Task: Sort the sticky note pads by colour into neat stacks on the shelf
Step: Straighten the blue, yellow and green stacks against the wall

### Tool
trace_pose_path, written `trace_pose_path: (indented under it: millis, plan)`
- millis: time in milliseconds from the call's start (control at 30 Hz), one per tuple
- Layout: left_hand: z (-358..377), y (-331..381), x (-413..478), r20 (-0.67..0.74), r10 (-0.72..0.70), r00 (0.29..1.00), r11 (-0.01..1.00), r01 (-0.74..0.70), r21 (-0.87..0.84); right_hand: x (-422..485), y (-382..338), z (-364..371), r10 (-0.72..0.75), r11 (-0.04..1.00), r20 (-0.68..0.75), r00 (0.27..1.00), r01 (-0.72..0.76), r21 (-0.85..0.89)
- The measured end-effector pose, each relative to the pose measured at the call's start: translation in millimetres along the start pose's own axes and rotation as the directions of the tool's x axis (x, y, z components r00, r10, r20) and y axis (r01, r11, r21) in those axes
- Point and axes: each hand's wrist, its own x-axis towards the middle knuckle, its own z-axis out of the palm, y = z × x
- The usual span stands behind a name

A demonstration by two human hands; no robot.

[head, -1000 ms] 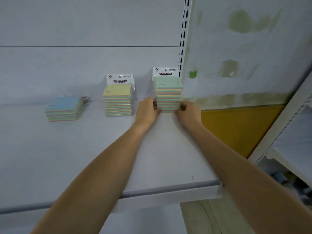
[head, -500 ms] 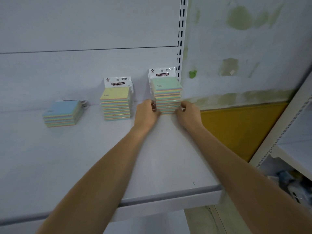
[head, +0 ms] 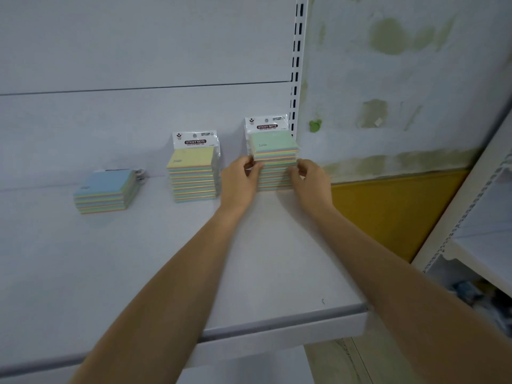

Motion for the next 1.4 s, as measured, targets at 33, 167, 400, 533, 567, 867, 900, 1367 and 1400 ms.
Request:
trace_pose_path:
  millis: [33,167,400,533,567,867,900,1367,1400]
  plan:
    - [-1.1,1.0,-1.1,-0.004,0.010,1.000,1.000,-0.010,-0.004,1.5,-4.7,-1.2,0.001,1.000,-0.010,1.000,-0.001,0.020]
    - [-5.9,5.7,-5.5,-0.019,0.177,0.984,0.981,-0.178,-0.080,7.6,-21.3,1.5,-0.030,0.997,-0.071,0.997,0.035,0.067]
    - [-5.6,7.6,3.2,-0.069,0.035,0.997,0.986,-0.046,-0.159,5.5,-20.0,9.3,0.004,0.990,-0.140,0.990,0.016,0.141]
    - [-4.9,8.8,8.0,-0.077,-0.069,0.995,0.977,0.052,-0.208,8.0,-19.2,12.0,0.058,0.979,-0.127,0.990,-0.032,0.204]
    - [-4.4,7.8,8.8,-0.081,-0.087,0.993,0.976,0.068,-0.209,8.5,-18.3,12.9,0.065,0.974,-0.127,0.990,-0.035,0.225]
    - [-2.2,0.3,10.3,-0.070,-0.113,0.991,0.958,0.090,-0.273,9.2,-6.5,15.6,0.072,0.952,-0.085,0.994,-0.043,0.303]
    - [-2.5,0.4,10.0,-0.071,-0.110,0.991,0.958,0.087,-0.272,9.3,-7.7,15.1,0.077,0.948,-0.085,0.993,-0.047,0.314]
    - [-2.1,-3.9,5.4,0.045,0.000,0.999,0.994,0.005,-0.107,9.9,4.7,13.4,0.037,0.982,0.001,0.999,-0.036,0.183]
    - [-2.6,-4.6,5.4,0.054,0.009,0.999,0.995,-0.003,-0.097,9.2,5.1,13.3,0.035,0.983,0.009,0.999,-0.036,0.178]
